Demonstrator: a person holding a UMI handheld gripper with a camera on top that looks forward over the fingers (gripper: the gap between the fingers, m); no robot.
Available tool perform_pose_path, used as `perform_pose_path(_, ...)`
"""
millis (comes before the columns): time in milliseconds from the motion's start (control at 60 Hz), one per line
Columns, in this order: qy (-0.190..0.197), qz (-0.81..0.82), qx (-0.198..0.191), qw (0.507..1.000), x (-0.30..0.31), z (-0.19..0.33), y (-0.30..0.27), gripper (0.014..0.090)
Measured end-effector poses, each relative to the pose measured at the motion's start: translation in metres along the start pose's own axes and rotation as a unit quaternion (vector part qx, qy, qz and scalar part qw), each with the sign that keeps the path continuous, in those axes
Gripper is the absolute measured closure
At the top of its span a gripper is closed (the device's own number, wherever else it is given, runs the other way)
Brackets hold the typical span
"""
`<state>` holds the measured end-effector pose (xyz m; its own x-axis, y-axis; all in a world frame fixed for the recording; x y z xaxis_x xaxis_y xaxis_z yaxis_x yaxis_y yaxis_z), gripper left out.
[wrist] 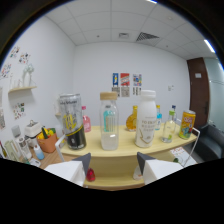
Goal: Make me a cup of Mount Fuji.
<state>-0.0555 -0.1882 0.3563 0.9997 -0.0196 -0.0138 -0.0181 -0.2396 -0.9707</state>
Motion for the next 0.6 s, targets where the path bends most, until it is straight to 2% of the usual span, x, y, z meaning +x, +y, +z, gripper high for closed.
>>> perform_pose_path(183, -0.001, -0.006, 0.04, 0.999, -0.015, 0.045, -0.052, 0.0233)
perform_pose_path(350, 0.006, -0.008, 0.031, 0.999, -0.015, 0.08, -0.06, 0.0422)
perform_pose_path(400, 0.006, -0.003, 0.029, 1.0, -0.013, 0.083, -0.062, 0.0523)
perform_pose_path(467, 0.013, 0.0, 0.027, 1.0, -0.009, 0.085, -0.063, 0.0614)
perform_pose_path(600, -0.005, 0.006, 0.021, 1.0, -0.014, 0.081, -0.061, 0.0633)
